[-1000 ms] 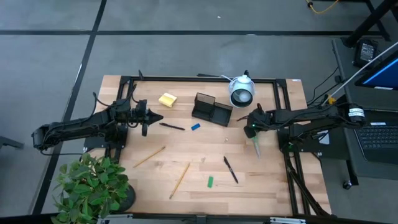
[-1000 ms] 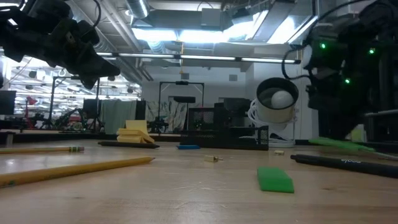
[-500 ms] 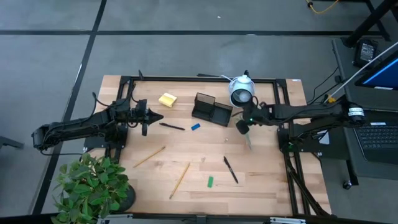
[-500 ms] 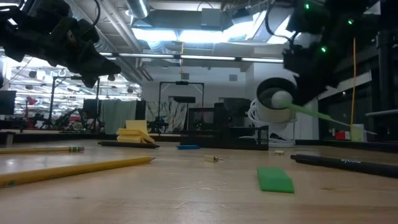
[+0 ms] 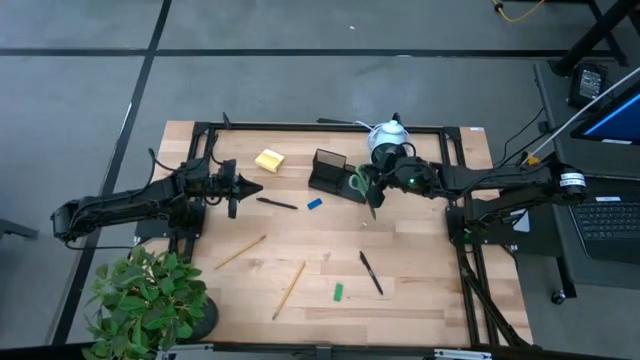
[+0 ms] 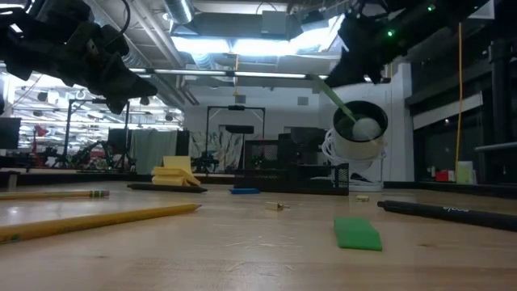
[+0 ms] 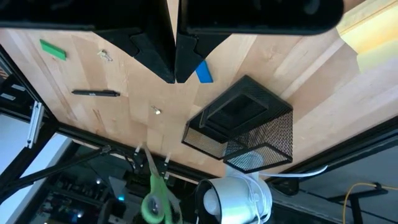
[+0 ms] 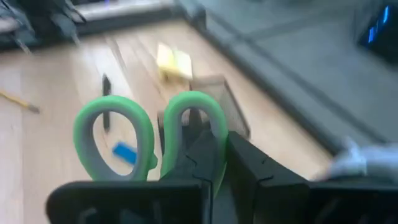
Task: Pick and place office supplies into organizer
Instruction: Put the green scissors into the black desk organizer
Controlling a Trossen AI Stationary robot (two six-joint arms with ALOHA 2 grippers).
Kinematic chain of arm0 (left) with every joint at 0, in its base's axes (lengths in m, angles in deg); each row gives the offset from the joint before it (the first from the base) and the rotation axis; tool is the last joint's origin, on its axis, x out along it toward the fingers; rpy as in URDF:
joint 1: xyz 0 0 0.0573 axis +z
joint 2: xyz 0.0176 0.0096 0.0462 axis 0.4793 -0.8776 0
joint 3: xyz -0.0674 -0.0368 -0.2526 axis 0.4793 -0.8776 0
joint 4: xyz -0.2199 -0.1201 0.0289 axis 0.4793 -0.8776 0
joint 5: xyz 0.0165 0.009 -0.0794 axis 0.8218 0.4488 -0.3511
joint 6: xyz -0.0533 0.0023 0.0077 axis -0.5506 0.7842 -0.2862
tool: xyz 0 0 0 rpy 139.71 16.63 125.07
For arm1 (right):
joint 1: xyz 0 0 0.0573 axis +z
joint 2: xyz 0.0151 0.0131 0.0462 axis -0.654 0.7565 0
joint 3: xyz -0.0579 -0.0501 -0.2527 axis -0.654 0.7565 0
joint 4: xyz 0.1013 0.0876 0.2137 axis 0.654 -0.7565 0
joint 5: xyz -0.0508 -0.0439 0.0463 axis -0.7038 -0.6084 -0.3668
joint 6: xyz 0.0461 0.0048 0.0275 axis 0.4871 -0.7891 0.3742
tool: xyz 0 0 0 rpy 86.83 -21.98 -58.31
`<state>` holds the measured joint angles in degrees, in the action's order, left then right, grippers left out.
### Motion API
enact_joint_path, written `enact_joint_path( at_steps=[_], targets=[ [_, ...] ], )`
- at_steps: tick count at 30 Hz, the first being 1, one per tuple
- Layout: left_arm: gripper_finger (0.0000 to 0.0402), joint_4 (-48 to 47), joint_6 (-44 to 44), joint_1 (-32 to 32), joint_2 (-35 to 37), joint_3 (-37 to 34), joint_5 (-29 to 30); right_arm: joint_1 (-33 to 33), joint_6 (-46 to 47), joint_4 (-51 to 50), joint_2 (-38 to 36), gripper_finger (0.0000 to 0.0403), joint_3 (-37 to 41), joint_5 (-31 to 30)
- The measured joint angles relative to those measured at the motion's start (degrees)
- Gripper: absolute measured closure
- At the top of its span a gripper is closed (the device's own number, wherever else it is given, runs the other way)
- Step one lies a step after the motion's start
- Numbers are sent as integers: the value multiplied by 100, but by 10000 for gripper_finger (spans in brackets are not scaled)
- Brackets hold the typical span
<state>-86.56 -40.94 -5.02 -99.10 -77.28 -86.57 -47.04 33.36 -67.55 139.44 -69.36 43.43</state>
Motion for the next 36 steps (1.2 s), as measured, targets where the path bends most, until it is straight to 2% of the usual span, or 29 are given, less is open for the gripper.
enact_joint_path(
  at_steps=[4, 13, 20, 26, 32, 36],
  targets=[
    [396, 0, 0, 2, 0, 0, 4, 42, -644, 932, -2, 376, 171, 2],
    [396, 10, 0, 0, -1, 0, 13, 40, -1449, 2751, -4, 376, 712, 2],
    [396, 312, 2, 2, 0, 0, 325, 38, -1890, 4205, 107, 376, 1302, 4],
    [396, 306, 66, 2, 0, 0, 293, 39, -2197, 5068, 541, 376, 1430, 167],
    [396, 306, 139, 0, 0, 0, 293, -38, -2400, 6684, 1294, 376, 1415, 258],
    [396, 304, 291, 1, 0, 0, 176, -186, -2368, 6847, 1709, 376, 1093, 104]
  ],
)
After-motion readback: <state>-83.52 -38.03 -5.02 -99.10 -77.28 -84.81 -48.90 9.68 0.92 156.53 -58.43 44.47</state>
